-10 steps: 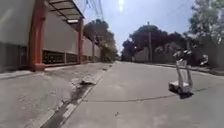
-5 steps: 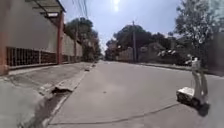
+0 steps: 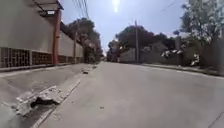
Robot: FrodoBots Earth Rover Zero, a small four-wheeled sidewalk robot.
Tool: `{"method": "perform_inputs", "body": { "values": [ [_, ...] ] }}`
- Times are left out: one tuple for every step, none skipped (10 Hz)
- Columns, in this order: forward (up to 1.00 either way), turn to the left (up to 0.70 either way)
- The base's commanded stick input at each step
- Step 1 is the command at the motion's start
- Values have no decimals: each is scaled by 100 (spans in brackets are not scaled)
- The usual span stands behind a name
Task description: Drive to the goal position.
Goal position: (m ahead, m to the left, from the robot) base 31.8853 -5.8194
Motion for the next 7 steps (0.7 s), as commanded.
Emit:
{"method": "perform_inputs", "body": {
  "values": [
    [100,2],
    [100,2],
    [100,2],
    [100,2],
    [100,2],
    [100,2],
    [100,2]
  ]
}}
